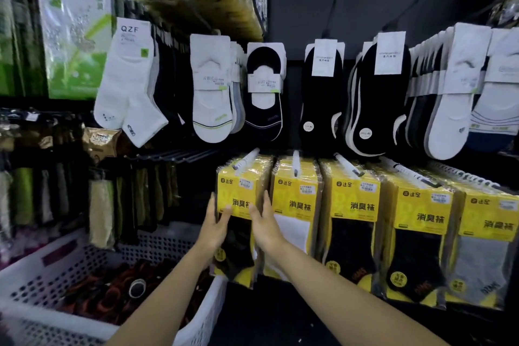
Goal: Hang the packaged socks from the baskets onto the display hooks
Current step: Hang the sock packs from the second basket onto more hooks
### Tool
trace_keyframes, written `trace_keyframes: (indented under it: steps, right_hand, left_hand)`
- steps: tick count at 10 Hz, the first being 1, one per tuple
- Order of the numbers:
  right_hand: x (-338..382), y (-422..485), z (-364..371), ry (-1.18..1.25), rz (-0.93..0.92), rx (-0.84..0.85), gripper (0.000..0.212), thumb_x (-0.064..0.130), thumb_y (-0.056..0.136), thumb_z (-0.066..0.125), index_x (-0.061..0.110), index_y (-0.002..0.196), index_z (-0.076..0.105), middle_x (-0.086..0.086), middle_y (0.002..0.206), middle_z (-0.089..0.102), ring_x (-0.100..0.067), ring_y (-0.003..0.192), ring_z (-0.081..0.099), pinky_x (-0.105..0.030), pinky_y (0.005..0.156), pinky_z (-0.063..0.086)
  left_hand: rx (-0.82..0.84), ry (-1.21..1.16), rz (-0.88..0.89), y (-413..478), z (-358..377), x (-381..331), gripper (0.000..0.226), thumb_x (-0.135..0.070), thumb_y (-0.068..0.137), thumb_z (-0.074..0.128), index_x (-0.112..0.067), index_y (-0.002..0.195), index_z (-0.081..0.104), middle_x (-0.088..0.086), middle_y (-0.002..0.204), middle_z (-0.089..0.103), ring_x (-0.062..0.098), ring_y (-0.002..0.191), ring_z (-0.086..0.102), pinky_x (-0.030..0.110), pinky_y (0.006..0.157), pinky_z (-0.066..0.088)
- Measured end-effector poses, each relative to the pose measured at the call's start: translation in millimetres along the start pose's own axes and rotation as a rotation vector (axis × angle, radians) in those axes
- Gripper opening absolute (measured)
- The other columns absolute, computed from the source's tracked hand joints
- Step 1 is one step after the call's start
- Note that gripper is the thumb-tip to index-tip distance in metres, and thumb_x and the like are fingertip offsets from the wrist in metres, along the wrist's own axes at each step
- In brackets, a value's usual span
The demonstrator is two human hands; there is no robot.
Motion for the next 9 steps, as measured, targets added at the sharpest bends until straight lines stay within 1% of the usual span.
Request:
trace_keyframes:
  steps: [1, 2, 3, 4, 5, 6, 7, 8, 9]
  right_hand:
    - [-2.6, 18.4, 5.5, 0.025, -0.027, -0.061, 0.056, 0.026, 0.104, 0.029, 0.023, 0.153, 0.001, 0.000, 0.161, 0.009, -0.019, 0.147, 0.012, -0.037, 0.120, 0.015]
    - [-5.7, 30.8, 7.1, 0.054, -0.057, -0.108, 0.053, 0.022, 0.105, 0.028, 0.022, 0.153, 0.006, -0.001, 0.159, 0.015, -0.019, 0.146, 0.016, -0.036, 0.119, 0.017]
    - [-21.3, 32.9, 7.8, 0.069, -0.017, -0.139, 0.055, 0.029, 0.104, 0.028, 0.020, 0.153, 0.005, -0.001, 0.159, 0.014, -0.020, 0.147, 0.014, -0.034, 0.118, 0.015]
    - [-54.5, 23.0, 13.9, 0.053, 0.045, -0.129, 0.056, 0.032, 0.104, 0.030, 0.020, 0.153, 0.007, -0.001, 0.159, 0.016, -0.020, 0.146, 0.016, -0.033, 0.118, 0.017]
    - [-91.9, 3.2, 23.7, 0.023, 0.095, -0.135, 0.055, 0.027, 0.103, 0.035, 0.016, 0.152, 0.012, -0.003, 0.157, 0.022, -0.018, 0.144, 0.022, -0.024, 0.112, 0.020]
    - [-113.6, -6.3, 29.0, 0.029, 0.124, -0.117, 0.051, 0.022, 0.103, 0.035, 0.013, 0.151, 0.017, -0.005, 0.154, 0.027, -0.018, 0.142, 0.026, -0.021, 0.108, 0.023]
    - [-115.8, -20.6, 26.4, 0.031, 0.132, -0.069, 0.052, 0.024, 0.103, 0.035, 0.014, 0.151, 0.016, -0.003, 0.156, 0.022, -0.018, 0.144, 0.022, -0.024, 0.111, 0.021]
    - [-118.0, -50.6, 18.4, 0.083, 0.230, 0.022, 0.060, 0.032, 0.102, 0.037, 0.020, 0.153, 0.007, 0.001, 0.158, 0.016, -0.016, 0.146, 0.018, -0.026, 0.114, 0.020]
    - [-120.1, -94.6, -7.9, 0.200, 0.321, 0.086, 0.058, 0.028, 0.101, 0.042, 0.017, 0.151, 0.017, -0.005, 0.157, 0.021, -0.017, 0.145, 0.021, -0.028, 0.114, 0.021]
  left_hand:
    - [-0.037, -0.057, 0.058, 9.0, 10.8, -0.3, 0.065, -0.028, 0.097, 0.048, -0.019, 0.151, 0.013, 0.000, 0.150, 0.034, 0.015, 0.135, 0.035, 0.031, 0.110, 0.031]
    - [-0.084, -0.047, 0.098, 15.2, 16.0, 2.2, 0.063, -0.024, 0.095, 0.053, -0.018, 0.149, 0.020, -0.002, 0.138, 0.045, 0.006, 0.119, 0.045, 0.020, 0.097, 0.036]
    - [-0.110, -0.045, 0.109, 14.5, 15.2, 8.5, 0.062, -0.027, 0.093, 0.054, -0.017, 0.147, 0.025, -0.004, 0.133, 0.048, 0.004, 0.114, 0.049, 0.015, 0.092, 0.037]
    - [-0.109, -0.029, 0.042, 5.9, 9.3, 31.7, 0.071, -0.034, 0.091, 0.057, -0.015, 0.149, 0.020, 0.000, 0.144, 0.040, 0.015, 0.132, 0.039, 0.029, 0.108, 0.034]
    - [-0.068, -0.024, -0.050, -11.5, 8.7, 59.8, 0.068, -0.035, 0.089, 0.060, -0.017, 0.146, 0.028, 0.004, 0.144, 0.043, 0.020, 0.132, 0.043, 0.042, 0.109, 0.037]
    - [-0.055, -0.034, -0.059, -24.5, 11.6, 73.9, 0.056, -0.026, 0.089, 0.062, -0.016, 0.139, 0.039, 0.005, 0.132, 0.053, 0.018, 0.121, 0.053, 0.043, 0.103, 0.044]
    - [-0.052, -0.022, -0.064, -34.1, 12.9, 69.1, 0.053, -0.023, 0.089, 0.062, -0.015, 0.137, 0.041, 0.006, 0.130, 0.054, 0.019, 0.120, 0.054, 0.045, 0.103, 0.044]
    - [-0.107, -0.016, -0.119, -46.1, 11.9, 74.4, 0.062, -0.025, 0.088, 0.063, -0.012, 0.141, 0.035, 0.010, 0.141, 0.045, 0.024, 0.131, 0.044, 0.044, 0.109, 0.037]
    - [-0.145, -0.130, -0.420, -80.7, 10.7, 92.2, 0.080, -0.034, 0.089, 0.062, -0.009, 0.149, 0.017, 0.011, 0.155, 0.022, 0.027, 0.142, 0.025, 0.029, 0.116, 0.020]
Point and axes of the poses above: each hand's wrist, its own y-axis towards the middle knuckle, its own z-axis out of the palm, x = y × z, the point moved 3 cm from there along y, towards the middle knuckle
